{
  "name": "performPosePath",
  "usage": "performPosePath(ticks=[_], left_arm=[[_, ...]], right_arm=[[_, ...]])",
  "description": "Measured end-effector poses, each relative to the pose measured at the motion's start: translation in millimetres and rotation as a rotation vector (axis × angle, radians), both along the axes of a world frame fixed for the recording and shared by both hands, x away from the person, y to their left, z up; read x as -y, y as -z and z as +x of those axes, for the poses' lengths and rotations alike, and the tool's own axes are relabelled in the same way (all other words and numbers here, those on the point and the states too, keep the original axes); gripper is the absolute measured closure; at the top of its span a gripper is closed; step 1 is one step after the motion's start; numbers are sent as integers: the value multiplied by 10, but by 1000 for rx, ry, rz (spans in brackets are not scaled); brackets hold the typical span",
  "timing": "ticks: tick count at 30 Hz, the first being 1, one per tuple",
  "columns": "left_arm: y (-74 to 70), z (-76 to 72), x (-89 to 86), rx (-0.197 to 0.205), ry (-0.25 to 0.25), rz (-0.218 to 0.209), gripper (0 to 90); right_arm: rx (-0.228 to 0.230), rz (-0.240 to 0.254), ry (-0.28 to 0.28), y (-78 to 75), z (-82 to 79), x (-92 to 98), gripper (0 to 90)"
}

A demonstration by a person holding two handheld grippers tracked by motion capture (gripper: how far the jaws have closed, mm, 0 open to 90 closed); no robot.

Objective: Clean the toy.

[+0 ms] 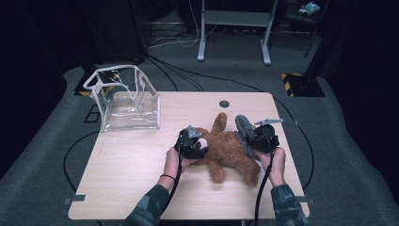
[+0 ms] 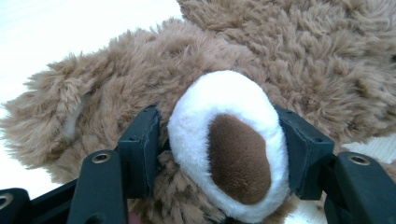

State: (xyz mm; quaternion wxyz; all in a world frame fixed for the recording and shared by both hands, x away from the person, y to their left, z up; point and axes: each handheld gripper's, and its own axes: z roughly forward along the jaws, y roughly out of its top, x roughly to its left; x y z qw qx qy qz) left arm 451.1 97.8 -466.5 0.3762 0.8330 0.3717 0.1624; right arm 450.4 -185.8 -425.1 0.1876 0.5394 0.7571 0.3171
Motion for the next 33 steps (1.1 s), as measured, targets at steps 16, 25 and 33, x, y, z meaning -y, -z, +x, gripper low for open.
performPosePath(ticks=[16, 25, 33], left_arm=[[7, 14, 3, 2, -6, -15, 381], [2, 10, 4, -2, -5, -5, 381], [7, 4, -1, -1, -13, -16, 381]], right_arm=[[-73, 3, 155, 177, 24, 420, 748], [31, 47, -117, -413, -88, -387, 736], [-31, -18, -203, -182, 129, -1116, 736]])
